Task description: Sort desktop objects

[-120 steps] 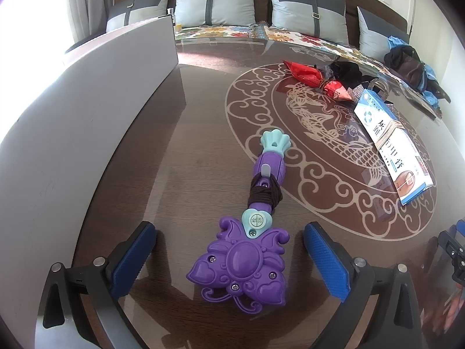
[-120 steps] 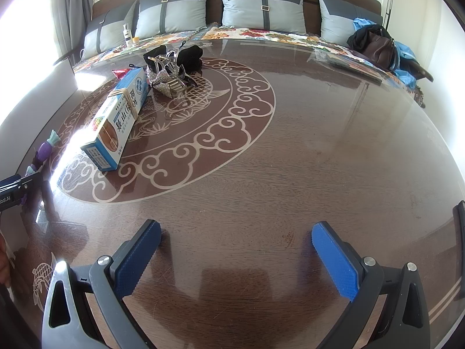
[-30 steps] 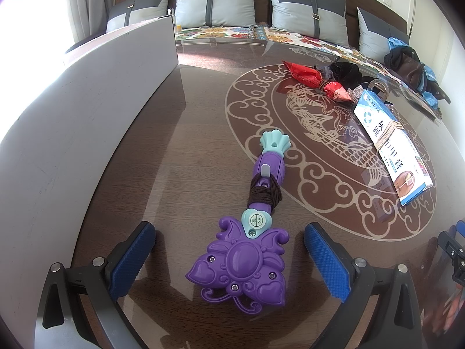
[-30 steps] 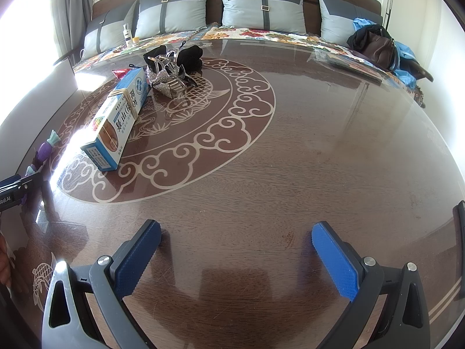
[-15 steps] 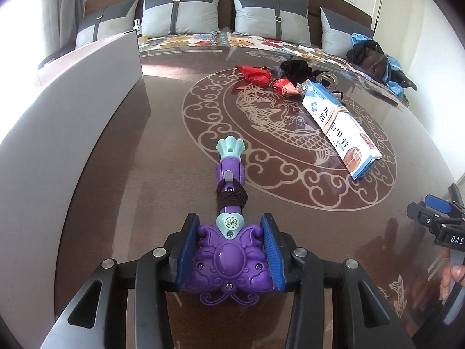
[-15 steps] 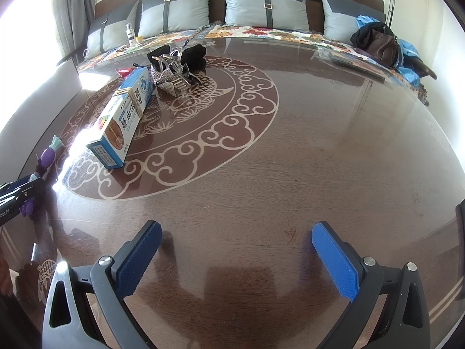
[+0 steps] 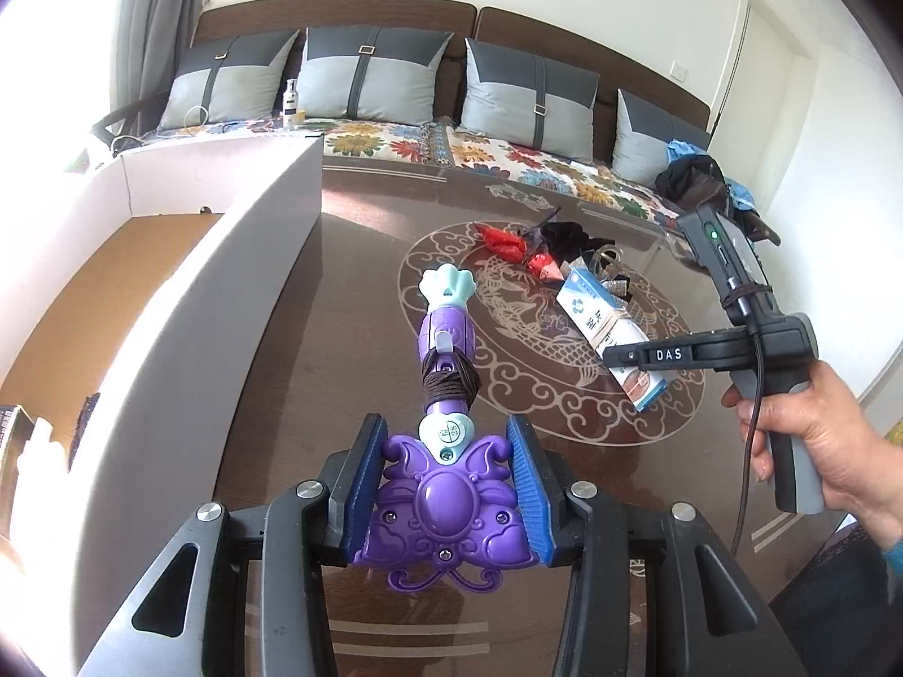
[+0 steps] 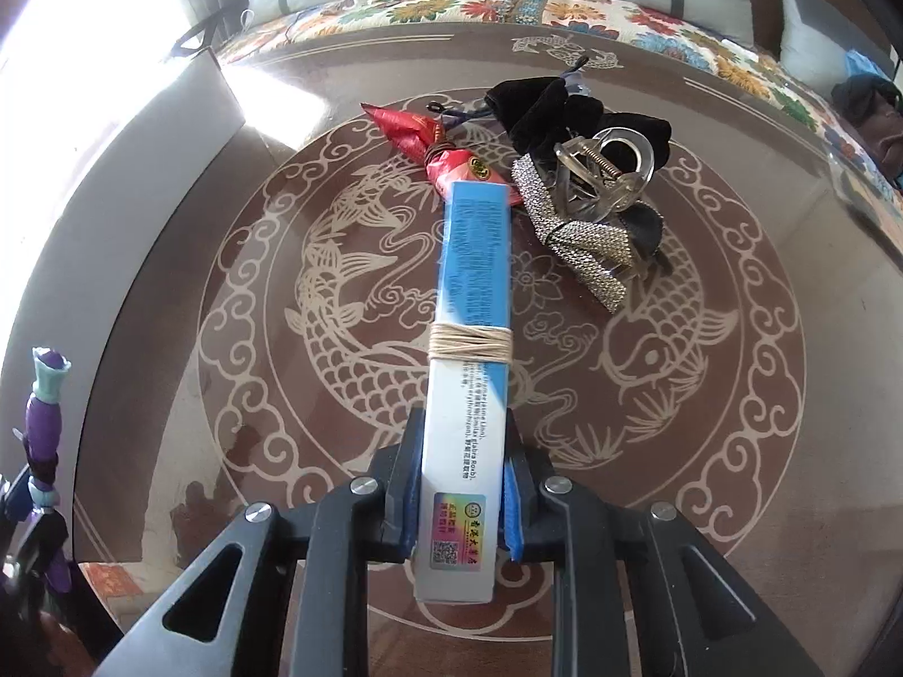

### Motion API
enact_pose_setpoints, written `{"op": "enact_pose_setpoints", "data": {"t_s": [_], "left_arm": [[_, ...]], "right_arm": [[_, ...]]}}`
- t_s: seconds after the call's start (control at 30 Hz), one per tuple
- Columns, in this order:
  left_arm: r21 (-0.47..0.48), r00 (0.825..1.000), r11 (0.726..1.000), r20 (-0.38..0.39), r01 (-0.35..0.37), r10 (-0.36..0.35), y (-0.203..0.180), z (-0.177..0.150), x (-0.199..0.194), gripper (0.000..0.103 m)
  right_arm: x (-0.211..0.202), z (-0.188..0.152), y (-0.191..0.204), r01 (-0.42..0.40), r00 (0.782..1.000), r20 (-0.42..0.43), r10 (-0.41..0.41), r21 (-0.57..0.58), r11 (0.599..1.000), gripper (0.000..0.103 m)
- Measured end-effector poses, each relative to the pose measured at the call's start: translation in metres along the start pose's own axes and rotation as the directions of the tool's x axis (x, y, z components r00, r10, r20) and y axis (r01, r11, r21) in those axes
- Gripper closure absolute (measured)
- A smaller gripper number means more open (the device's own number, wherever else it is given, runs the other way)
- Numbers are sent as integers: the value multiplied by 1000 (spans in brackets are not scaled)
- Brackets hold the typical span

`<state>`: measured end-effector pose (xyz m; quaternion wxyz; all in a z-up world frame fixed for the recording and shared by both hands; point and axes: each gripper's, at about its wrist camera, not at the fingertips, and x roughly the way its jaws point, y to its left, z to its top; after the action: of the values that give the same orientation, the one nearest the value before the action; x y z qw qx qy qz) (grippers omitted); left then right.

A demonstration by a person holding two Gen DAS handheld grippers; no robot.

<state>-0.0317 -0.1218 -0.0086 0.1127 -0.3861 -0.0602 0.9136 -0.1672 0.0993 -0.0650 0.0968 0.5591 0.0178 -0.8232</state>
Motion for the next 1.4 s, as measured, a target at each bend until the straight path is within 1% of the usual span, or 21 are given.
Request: {"op": "enact_pose_setpoints", "data": {"t_s": [0.07, 0.1, 0.2, 0.27, 0.4, 0.5, 0.53, 0.57, 0.7, 0.77, 0.83, 0.87, 0.9, 0.93, 1.0, 1.03, 1.1, 1.2, 1.27, 1.33, 1.4], "left_arm": [[-26, 1000, 1000, 25, 17, -16, 11, 5, -18, 59], [-41, 999, 999, 36, 23, -22, 18, 8, -27, 59], [-91, 997, 995, 68, 28, -22, 47, 19, -52, 59], [-124, 996, 992, 87, 17, -6, 71, 27, -68, 59], [-162, 990, 984, 107, -75, 93, 127, 42, -93, 59], [-207, 987, 969, 60, -135, 150, 171, 48, -92, 59], [-221, 985, 963, 35, -157, 169, 184, 48, -88, 59], [-231, 983, 957, 6, -175, 182, 195, 47, -83, 59], [-251, 968, 936, -108, -245, 225, 227, 34, -60, 60], [-257, 956, 926, -168, -277, 239, 237, 22, -53, 59], [-265, 939, 909, -218, -321, 267, 244, 12, -48, 58], [-270, 931, 900, -231, -341, 283, 247, 8, -47, 56], [-282, 928, 893, -237, -350, 289, 252, 2, -52, 45], [-300, 929, 887, -231, -351, 290, 253, -5, -56, 33], [-312, 939, 888, -176, -337, 295, 250, -7, -66, 33], [-305, 934, 884, -161, -353, 318, 245, -8, -71, 28], [-307, 926, 873, -134, -378, 354, 234, -8, -80, 23], [-314, 933, 880, -66, -357, 355, 211, -7, -92, 22], [-297, 934, 890, -21, -347, 357, 190, -3, -99, 22], [-267, 939, 907, 22, -325, 342, 164, 2, -103, 22], [-225, 950, 932, 58, -286, 306, 133, 6, -105, 22]], "right_arm": [[-13, -9, 2, 9, 1000, 20, -9, -9, 1000, 81], [-23, -13, 4, -7, 999, 37, 8, -4, 1000, 81], [-60, -17, 20, -70, 993, 98, 71, -12, 997, 81], [-85, -11, 44, -136, 980, 144, 140, -33, 990, 81], [-124, 10, 129, -300, 926, 202, 319, -121, 946, 81], [-133, 23, 208, -404, 880, 178, 441, -208, 891, 81], [-131, 25, 234, -428, 868, 164, 469, -232, 873, 81], [-126, 27, 259, -438, 863, 151, 483, -256, 862, 81], [-85, 31, 332, -455, 869, 67, 490, -279, 846, 80], [-63, 25, 354, -437, 884, 34, 466, -291, 851, 80], [-46, 16, 370, -409, 901, 3, 433, -320, 854, 79], [-39, 11, 375, -385, 914, -13, 404, -335, 860, 70], [-34, 7, 378, -358, 927, -23, 374, -345, 868, 59], [-33, 4, 377, -342, 934, -21, 357, -352, 871, 52], [-45, -1, 367, -330, 931, 25, 365, -372, 867, 31], [-54, -4, 360, -314, 929, 64, 365, -386, 867, 27], [-79, -10, 340, -267, 921, 158, 355, -406, 874, 13], [-110, -16, 292, -191, 902, 291, 318, -391, 901, 2], [-118, -23, 253, -139, 896, 352, 271, -357, 924, 1], [-118, -38, 205, -67, 898, 394, 197, -320, 945, 1], [-108, -60, 153, 26, 904, 416, 95, -275, 961, 1]]}}
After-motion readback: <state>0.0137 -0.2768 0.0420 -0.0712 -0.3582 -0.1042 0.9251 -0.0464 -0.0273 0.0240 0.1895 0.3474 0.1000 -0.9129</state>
